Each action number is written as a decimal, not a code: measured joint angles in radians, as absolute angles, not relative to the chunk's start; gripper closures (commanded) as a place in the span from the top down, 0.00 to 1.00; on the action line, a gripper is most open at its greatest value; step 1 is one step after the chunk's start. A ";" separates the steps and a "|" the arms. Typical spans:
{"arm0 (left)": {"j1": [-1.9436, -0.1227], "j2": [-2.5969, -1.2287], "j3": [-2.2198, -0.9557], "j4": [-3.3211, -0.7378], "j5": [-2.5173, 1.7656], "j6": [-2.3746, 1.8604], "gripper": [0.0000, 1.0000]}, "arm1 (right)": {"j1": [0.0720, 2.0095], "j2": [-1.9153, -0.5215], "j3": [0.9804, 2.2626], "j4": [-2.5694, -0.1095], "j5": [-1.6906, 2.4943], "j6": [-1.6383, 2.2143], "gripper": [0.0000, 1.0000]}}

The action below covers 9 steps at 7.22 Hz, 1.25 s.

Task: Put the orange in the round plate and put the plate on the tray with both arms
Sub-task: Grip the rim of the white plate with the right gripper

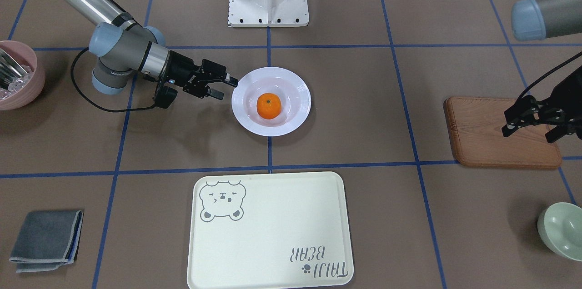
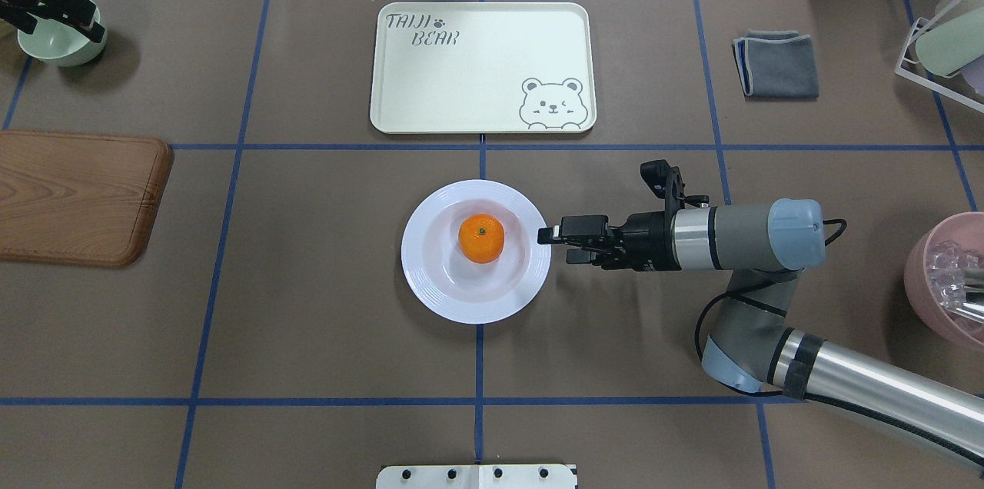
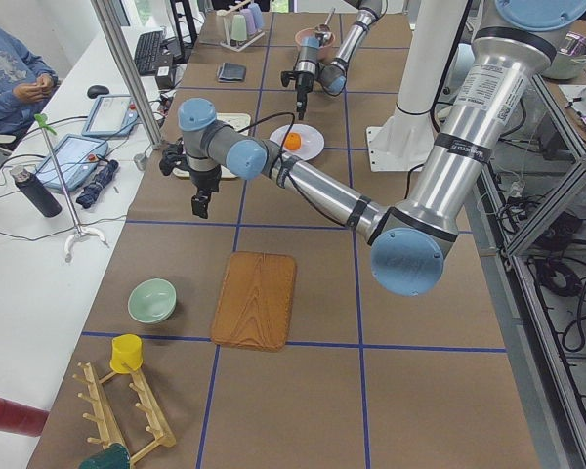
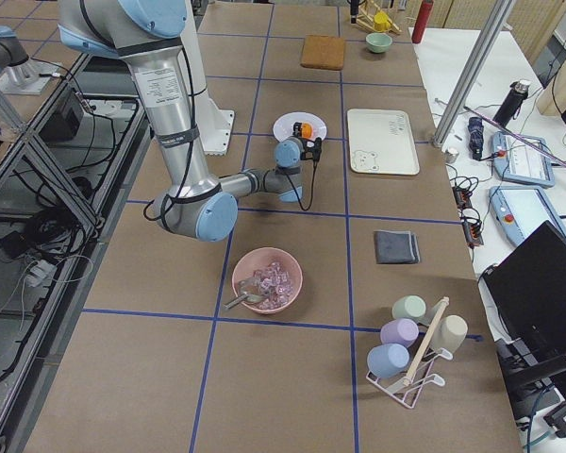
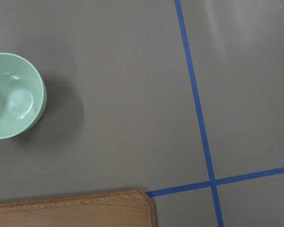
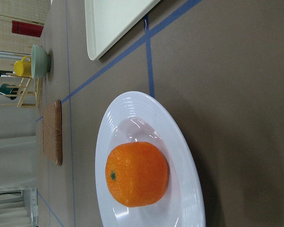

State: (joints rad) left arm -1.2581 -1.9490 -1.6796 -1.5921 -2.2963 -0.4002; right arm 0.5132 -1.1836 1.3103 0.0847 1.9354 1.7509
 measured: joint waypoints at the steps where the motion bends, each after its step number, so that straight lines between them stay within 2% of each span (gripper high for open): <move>1: -1.260 -1.949 -1.682 -1.591 -2.296 -0.400 0.98 | 0.506 -1.181 1.308 0.091 1.925 1.759 0.96; 4: -1.262 -1.948 -1.697 -1.575 -2.296 -0.400 0.98 | 0.478 -1.172 1.290 0.092 1.896 1.763 0.95; 9: -1.263 -1.948 -1.728 -1.540 -2.296 -0.400 0.98 | 0.470 -1.140 1.256 0.091 1.877 1.766 0.87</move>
State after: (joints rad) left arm -1.2635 -1.9482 -1.7282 -1.5405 -2.2964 -0.4004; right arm 0.4705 -1.1398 1.2556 0.0907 1.8766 1.7661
